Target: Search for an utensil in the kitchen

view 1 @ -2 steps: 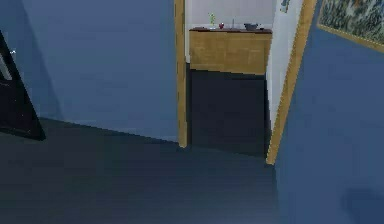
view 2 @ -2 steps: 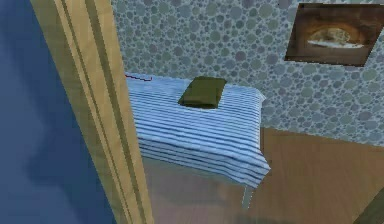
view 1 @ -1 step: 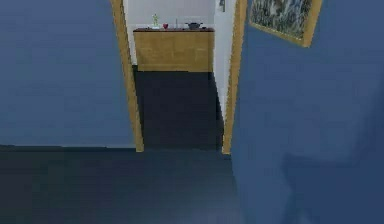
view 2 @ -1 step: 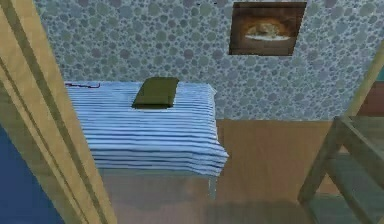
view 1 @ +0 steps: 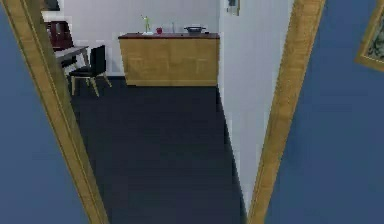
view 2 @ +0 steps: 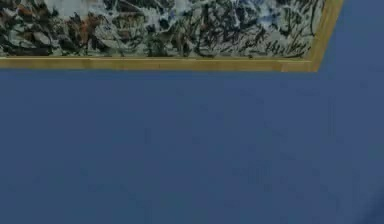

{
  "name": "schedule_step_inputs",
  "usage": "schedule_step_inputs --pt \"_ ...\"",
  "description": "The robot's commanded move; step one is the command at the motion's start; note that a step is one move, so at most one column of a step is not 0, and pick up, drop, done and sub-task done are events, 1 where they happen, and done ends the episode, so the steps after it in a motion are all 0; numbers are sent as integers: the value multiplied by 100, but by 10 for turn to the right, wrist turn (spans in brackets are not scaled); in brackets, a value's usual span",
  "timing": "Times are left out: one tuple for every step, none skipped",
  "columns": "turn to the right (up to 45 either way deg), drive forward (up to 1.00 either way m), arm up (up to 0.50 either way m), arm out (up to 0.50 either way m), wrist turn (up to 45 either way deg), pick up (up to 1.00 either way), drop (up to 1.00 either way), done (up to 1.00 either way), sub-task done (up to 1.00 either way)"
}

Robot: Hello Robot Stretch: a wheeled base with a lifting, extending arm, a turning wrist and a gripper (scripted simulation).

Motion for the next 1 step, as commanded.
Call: schedule_step_inputs --pt "0 100 0 0 0 0 0 0 0"
